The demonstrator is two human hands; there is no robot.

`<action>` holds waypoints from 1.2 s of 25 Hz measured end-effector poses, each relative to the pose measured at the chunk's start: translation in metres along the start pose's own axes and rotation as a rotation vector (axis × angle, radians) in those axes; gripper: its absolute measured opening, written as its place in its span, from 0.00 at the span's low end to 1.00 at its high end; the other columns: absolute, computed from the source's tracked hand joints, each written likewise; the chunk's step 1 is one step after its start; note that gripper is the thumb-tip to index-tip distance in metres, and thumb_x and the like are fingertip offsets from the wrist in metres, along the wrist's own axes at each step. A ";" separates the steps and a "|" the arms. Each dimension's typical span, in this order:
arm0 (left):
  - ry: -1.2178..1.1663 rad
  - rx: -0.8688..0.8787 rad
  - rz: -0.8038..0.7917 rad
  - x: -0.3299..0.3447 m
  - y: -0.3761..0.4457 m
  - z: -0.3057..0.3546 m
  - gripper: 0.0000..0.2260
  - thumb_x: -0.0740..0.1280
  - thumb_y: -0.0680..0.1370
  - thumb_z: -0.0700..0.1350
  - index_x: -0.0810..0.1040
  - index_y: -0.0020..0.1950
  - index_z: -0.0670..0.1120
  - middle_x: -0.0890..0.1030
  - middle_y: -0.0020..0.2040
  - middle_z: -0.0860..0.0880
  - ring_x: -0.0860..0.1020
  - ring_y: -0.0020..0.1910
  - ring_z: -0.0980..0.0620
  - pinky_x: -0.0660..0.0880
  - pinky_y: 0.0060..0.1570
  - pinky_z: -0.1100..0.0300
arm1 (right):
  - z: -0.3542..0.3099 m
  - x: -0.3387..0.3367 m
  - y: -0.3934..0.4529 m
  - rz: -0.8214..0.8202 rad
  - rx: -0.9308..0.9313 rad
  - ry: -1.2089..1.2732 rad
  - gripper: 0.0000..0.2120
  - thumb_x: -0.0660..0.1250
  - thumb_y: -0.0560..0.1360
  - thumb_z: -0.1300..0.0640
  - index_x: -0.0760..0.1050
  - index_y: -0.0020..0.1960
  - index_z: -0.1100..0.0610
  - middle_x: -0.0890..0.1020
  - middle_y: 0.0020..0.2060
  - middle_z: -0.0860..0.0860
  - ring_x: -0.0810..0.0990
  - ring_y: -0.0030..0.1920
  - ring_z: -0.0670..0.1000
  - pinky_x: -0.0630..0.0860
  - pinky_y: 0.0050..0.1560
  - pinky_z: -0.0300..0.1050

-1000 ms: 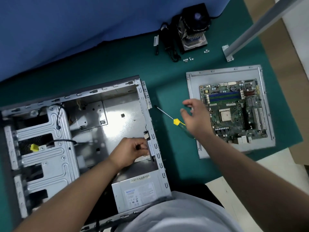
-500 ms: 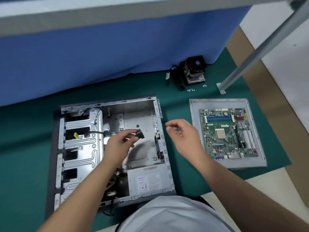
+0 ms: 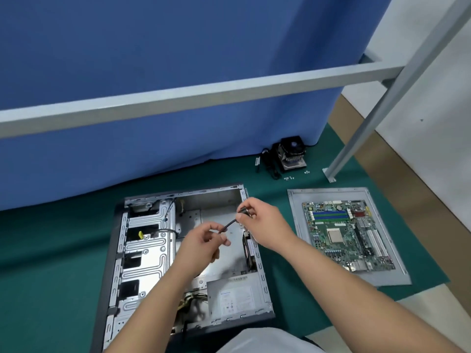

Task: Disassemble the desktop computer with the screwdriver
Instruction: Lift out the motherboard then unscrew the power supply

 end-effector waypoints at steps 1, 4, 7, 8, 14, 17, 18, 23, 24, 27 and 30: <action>-0.015 -0.025 -0.012 0.000 0.000 -0.002 0.03 0.69 0.82 0.41 0.81 0.55 0.45 0.87 0.42 0.46 0.71 0.29 0.50 0.69 0.29 0.58 | -0.001 -0.003 0.001 -0.019 -0.004 -0.018 0.03 0.69 0.78 0.49 0.76 0.48 0.42 0.83 0.42 0.40 0.81 0.41 0.40 0.75 0.40 0.35; 0.026 -0.054 -0.035 -0.002 0.001 0.001 0.06 0.68 0.83 0.45 0.84 0.51 0.47 0.82 0.36 0.47 0.67 0.27 0.53 0.66 0.27 0.61 | -0.004 0.000 0.003 -0.117 -0.041 -0.061 0.05 0.71 0.77 0.49 0.76 0.48 0.40 0.83 0.45 0.42 0.82 0.43 0.41 0.77 0.41 0.36; 0.030 -0.054 -0.137 0.004 0.004 0.008 0.09 0.69 0.82 0.48 0.86 0.47 0.47 0.77 0.32 0.47 0.64 0.26 0.53 0.63 0.27 0.62 | -0.001 -0.001 0.008 -0.174 -0.064 -0.090 0.03 0.72 0.76 0.46 0.78 0.46 0.42 0.84 0.40 0.40 0.80 0.38 0.39 0.73 0.38 0.32; 0.000 -0.056 -0.198 0.008 0.004 0.010 0.09 0.71 0.82 0.50 0.86 0.47 0.46 0.75 0.31 0.47 0.63 0.26 0.53 0.62 0.26 0.63 | 0.002 -0.003 0.010 -0.192 -0.051 -0.081 0.04 0.72 0.76 0.46 0.79 0.45 0.43 0.84 0.39 0.41 0.80 0.37 0.40 0.75 0.39 0.35; -0.192 -0.060 -0.198 0.014 0.006 0.011 0.10 0.73 0.79 0.49 0.86 0.57 0.46 0.84 0.41 0.41 0.65 0.27 0.53 0.66 0.27 0.63 | 0.025 -0.002 0.017 -0.193 0.048 -0.050 0.10 0.70 0.77 0.41 0.77 0.47 0.47 0.81 0.32 0.42 0.76 0.32 0.40 0.73 0.39 0.41; -0.639 -0.112 -0.147 0.007 0.009 0.003 0.18 0.71 0.80 0.52 0.81 0.68 0.47 0.84 0.61 0.39 0.79 0.40 0.51 0.80 0.44 0.57 | 0.035 -0.016 0.017 -0.023 0.138 -0.008 0.10 0.68 0.78 0.42 0.76 0.47 0.49 0.81 0.30 0.45 0.75 0.29 0.40 0.71 0.37 0.41; -0.816 -0.110 -0.133 0.006 0.010 0.001 0.21 0.69 0.81 0.56 0.79 0.70 0.47 0.82 0.64 0.39 0.82 0.46 0.49 0.82 0.49 0.55 | 0.037 -0.018 0.015 0.033 0.172 0.063 0.11 0.68 0.79 0.43 0.76 0.47 0.50 0.81 0.29 0.46 0.75 0.28 0.41 0.72 0.37 0.41; -0.907 -0.074 0.117 0.014 0.026 -0.002 0.22 0.71 0.77 0.56 0.79 0.66 0.44 0.83 0.62 0.45 0.83 0.59 0.46 0.80 0.56 0.51 | 0.042 0.006 0.005 0.088 0.226 0.295 0.10 0.67 0.79 0.45 0.76 0.49 0.51 0.79 0.28 0.45 0.75 0.28 0.42 0.72 0.32 0.38; -0.888 -0.070 0.179 0.013 0.030 -0.001 0.20 0.71 0.78 0.54 0.81 0.64 0.43 0.84 0.59 0.45 0.84 0.56 0.47 0.80 0.55 0.51 | 0.041 0.015 0.005 0.046 0.212 0.300 0.09 0.66 0.80 0.45 0.76 0.49 0.50 0.79 0.28 0.45 0.74 0.28 0.42 0.71 0.31 0.39; -1.010 -0.062 0.273 0.008 0.039 0.006 0.19 0.61 0.84 0.56 0.80 0.58 0.40 0.86 0.54 0.40 0.86 0.53 0.46 0.80 0.54 0.49 | 0.037 0.035 0.003 -0.074 0.151 0.301 0.05 0.64 0.81 0.48 0.76 0.50 0.49 0.83 0.32 0.46 0.73 0.30 0.45 0.70 0.36 0.42; -1.161 -0.078 0.279 -0.003 0.044 0.015 0.25 0.56 0.83 0.65 0.76 0.46 0.44 0.77 0.34 0.48 0.78 0.31 0.52 0.76 0.45 0.56 | 0.034 0.041 -0.001 -0.135 0.121 0.208 0.06 0.65 0.80 0.48 0.77 0.47 0.49 0.86 0.36 0.46 0.75 0.30 0.43 0.72 0.36 0.41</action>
Point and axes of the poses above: each hand's wrist, its own y-axis towards the middle knuckle, its own x-axis out of the palm, z = x × y, the point moved 10 cm from there along y, towards the middle knuckle
